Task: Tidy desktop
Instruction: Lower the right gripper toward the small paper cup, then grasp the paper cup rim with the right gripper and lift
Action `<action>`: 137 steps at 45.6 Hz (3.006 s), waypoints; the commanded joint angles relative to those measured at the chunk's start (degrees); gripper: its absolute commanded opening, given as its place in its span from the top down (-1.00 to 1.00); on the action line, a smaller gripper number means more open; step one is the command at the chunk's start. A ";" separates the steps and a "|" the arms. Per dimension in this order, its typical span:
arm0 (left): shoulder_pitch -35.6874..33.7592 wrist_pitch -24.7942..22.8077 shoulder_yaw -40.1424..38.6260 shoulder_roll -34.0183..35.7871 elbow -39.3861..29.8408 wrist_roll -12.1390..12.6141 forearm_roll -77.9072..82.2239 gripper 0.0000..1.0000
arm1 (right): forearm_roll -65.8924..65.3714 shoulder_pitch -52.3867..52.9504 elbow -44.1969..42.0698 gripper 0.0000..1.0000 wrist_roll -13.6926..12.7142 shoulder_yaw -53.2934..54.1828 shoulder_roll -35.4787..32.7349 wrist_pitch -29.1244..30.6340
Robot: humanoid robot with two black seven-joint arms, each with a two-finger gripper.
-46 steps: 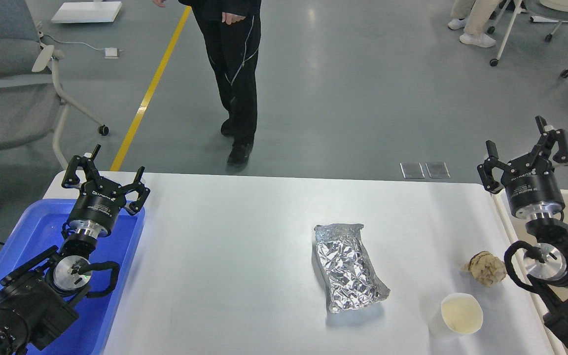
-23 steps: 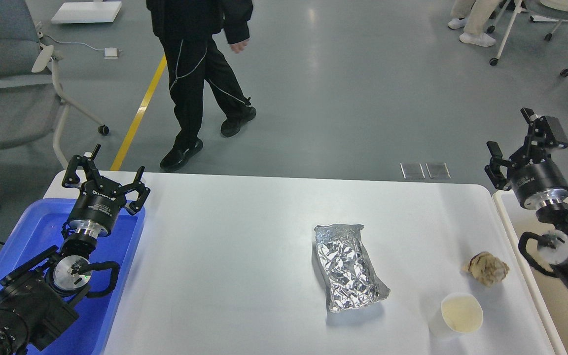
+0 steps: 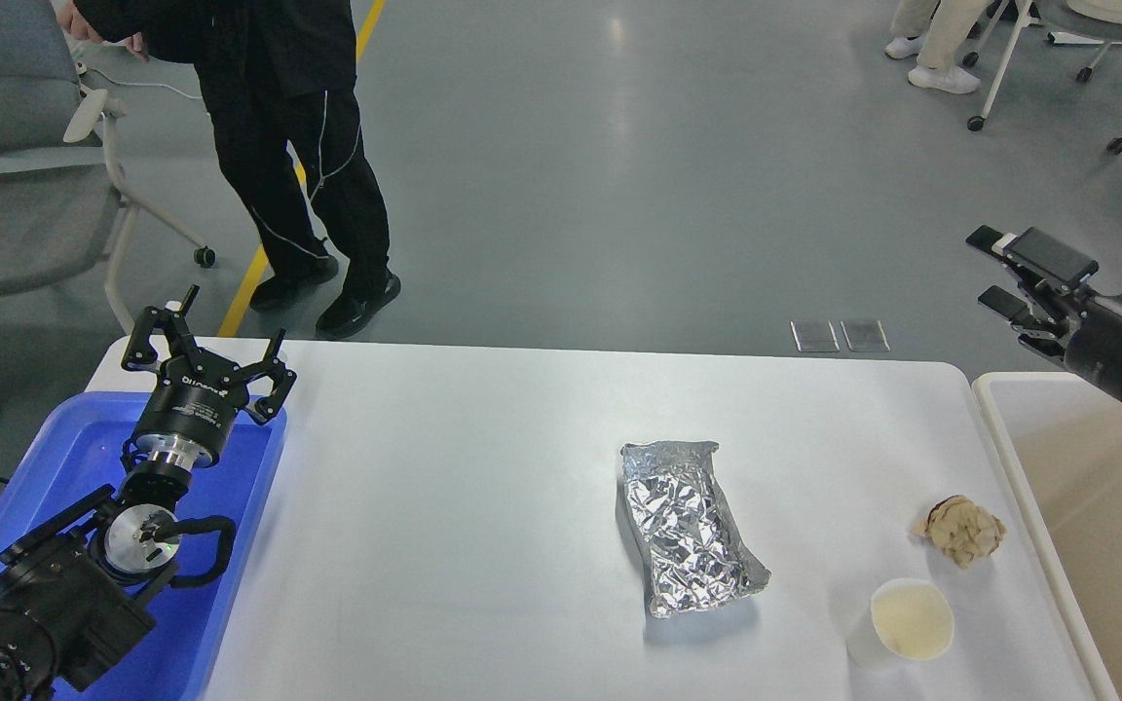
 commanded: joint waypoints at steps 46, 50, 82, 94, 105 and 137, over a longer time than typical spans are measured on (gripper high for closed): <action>0.00 0.00 0.00 0.00 0.00 0.03 0.01 -1.00 | -52.40 3.86 21.75 -0.98 -0.10 -24.43 -9.99 5.04; 0.00 0.00 0.00 0.00 0.00 0.03 0.01 -1.00 | -50.03 4.30 21.49 -0.98 -0.19 -24.34 -8.84 4.95; 0.00 0.00 0.00 0.00 0.00 0.03 0.01 -1.00 | -47.38 0.00 13.85 -0.97 -0.45 -24.69 -3.58 3.72; 0.00 0.00 0.00 0.00 0.00 0.03 0.01 -1.00 | -44.93 -2.11 8.31 -0.73 -0.45 -24.33 0.56 -1.46; 0.00 0.00 0.00 0.00 0.00 0.03 0.01 -1.00 | -44.22 -2.90 6.55 0.49 -0.28 -24.95 0.65 -4.63; 0.00 0.00 0.00 0.00 0.00 0.03 0.01 -1.00 | -40.45 -2.38 5.14 1.00 0.16 -22.49 -0.40 -4.89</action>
